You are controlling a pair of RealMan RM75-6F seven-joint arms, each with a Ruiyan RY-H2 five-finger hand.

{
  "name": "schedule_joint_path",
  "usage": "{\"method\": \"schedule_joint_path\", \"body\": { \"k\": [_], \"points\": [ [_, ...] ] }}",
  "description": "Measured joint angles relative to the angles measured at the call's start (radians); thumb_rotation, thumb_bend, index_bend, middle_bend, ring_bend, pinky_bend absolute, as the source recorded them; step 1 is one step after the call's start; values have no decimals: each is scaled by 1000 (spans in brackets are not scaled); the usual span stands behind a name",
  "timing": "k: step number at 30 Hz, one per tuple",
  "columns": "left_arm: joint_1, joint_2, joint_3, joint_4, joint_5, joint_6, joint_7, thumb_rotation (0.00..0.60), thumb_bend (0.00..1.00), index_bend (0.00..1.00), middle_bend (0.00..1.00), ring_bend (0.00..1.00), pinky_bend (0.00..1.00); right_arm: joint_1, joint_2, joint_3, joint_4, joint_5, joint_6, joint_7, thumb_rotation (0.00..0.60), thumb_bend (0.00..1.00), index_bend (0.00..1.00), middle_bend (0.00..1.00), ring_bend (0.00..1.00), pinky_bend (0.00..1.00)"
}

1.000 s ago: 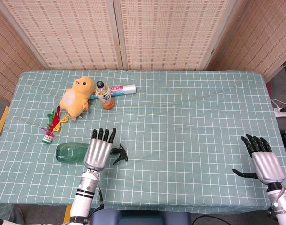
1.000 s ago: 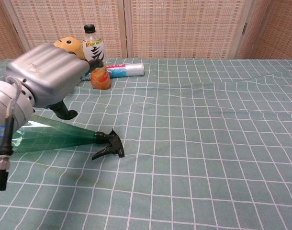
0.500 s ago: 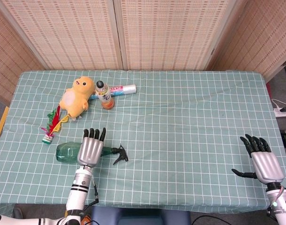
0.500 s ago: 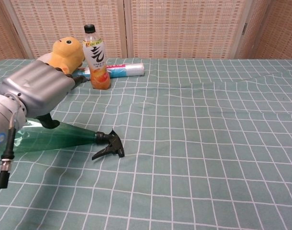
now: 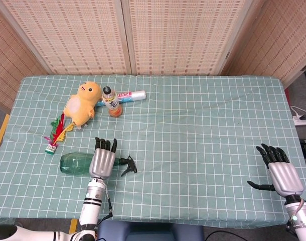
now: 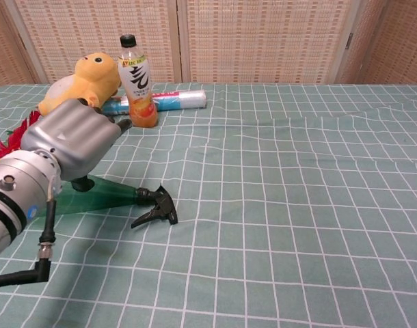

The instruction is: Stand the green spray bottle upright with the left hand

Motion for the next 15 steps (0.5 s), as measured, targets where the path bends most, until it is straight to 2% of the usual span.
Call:
{"method": "schedule_joint_path", "body": {
  "k": [6, 15],
  "points": [
    [-4, -34, 20, 62, -44, 13, -9, 600, 197, 130, 244, 202, 192, 3, 5, -2, 0, -3, -6, 14, 600, 0, 0, 0, 0, 0],
    [-17, -36, 34, 88, -65, 8, -31, 600, 197, 131, 253, 204, 194, 6, 6, -3, -2, 0, -10, 13, 600, 0, 0, 0, 0, 0]
  ]
}}
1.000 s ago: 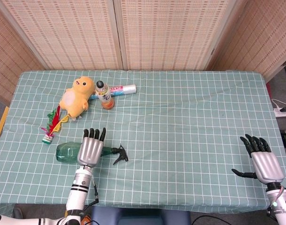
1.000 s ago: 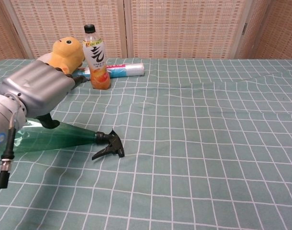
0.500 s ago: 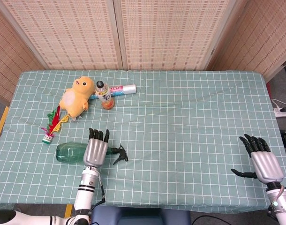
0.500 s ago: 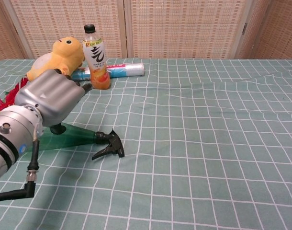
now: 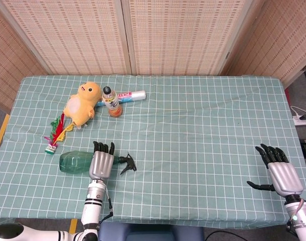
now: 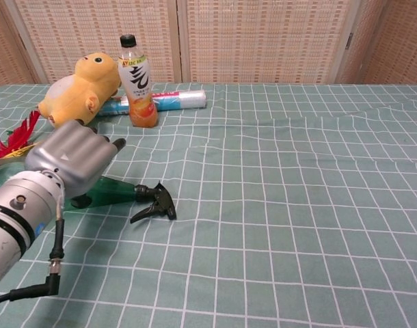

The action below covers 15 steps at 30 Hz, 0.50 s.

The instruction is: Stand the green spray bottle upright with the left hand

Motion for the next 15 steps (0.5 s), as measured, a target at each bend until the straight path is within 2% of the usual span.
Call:
{"method": "schedule_joint_path", "body": {
  "k": [15],
  "points": [
    [-28, 14, 62, 31, -6, -19, 47, 600, 197, 147, 283, 205, 199, 2, 2, -2, -1, 1, -3, 5, 600, 0, 0, 0, 0, 0]
  ]
}}
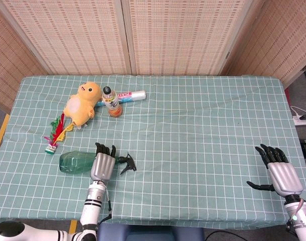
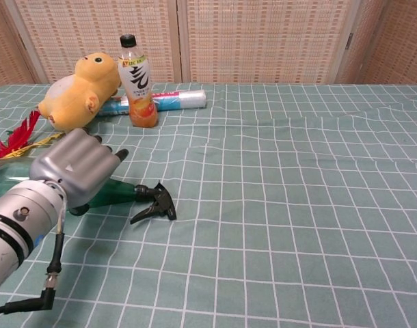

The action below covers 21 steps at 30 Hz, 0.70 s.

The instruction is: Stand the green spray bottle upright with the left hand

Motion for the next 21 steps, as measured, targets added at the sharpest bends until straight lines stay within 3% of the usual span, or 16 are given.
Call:
{"method": "schedule_joint_path", "body": {
  "k": [17, 21],
  "points": [
    [-27, 15, 27, 19, -86, -11, 100, 600, 197, 197, 315, 207, 224, 2, 4, -2, -1, -1, -6, 15, 600, 0, 0, 0, 0, 0],
    [-30, 14, 28, 23, -96, -6, 102, 600, 206, 261, 349, 221, 244, 3, 5, -3, -1, -2, -7, 19, 600, 0, 0, 0, 0, 0]
  ]
}}
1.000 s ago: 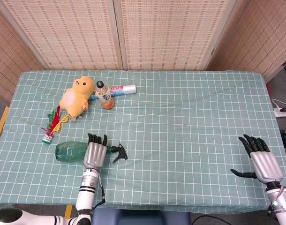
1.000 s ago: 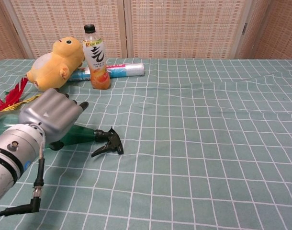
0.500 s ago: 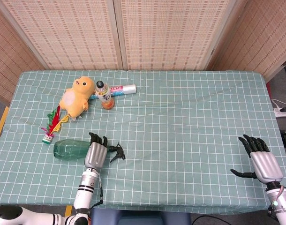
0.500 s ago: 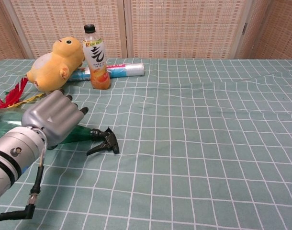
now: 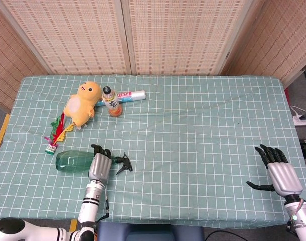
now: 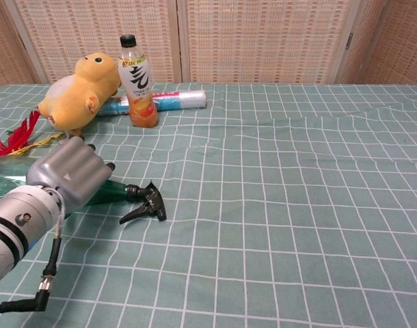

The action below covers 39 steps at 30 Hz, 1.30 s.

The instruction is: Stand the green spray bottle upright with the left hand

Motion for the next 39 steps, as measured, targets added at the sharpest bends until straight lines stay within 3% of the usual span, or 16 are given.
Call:
{"method": "schedule_joint_path", "body": {
  "k": [7, 15, 25, 31, 39],
  "points": [
    [-8, 4, 14, 5, -4, 4, 17, 600, 212, 351, 397, 250, 258, 1, 1, 0, 0, -1, -1, 4, 600, 0, 0, 0, 0, 0],
    [-12, 11, 25, 9, 16, 10, -2, 600, 225, 456, 531, 338, 296, 1, 2, -1, -1, 0, -2, 7, 600, 0, 0, 0, 0, 0],
    [-29, 97, 46, -33, 238, 25, -146, 600, 239, 537, 618, 433, 343, 1, 6, -3, 0, -1, -4, 15, 600, 0, 0, 0, 0, 0],
    [-18, 181, 19, -112, 340, 62, -326, 600, 239, 539, 621, 452, 344, 0, 6, -3, -1, 0, -2, 15, 600, 0, 0, 0, 0, 0],
    [35, 244, -57, -215, 435, 128, -743, 600, 239, 545, 629, 475, 339, -1, 0, 0, -4, 11, 1, -2, 600, 0, 0, 0, 0, 0]
  ]
}}
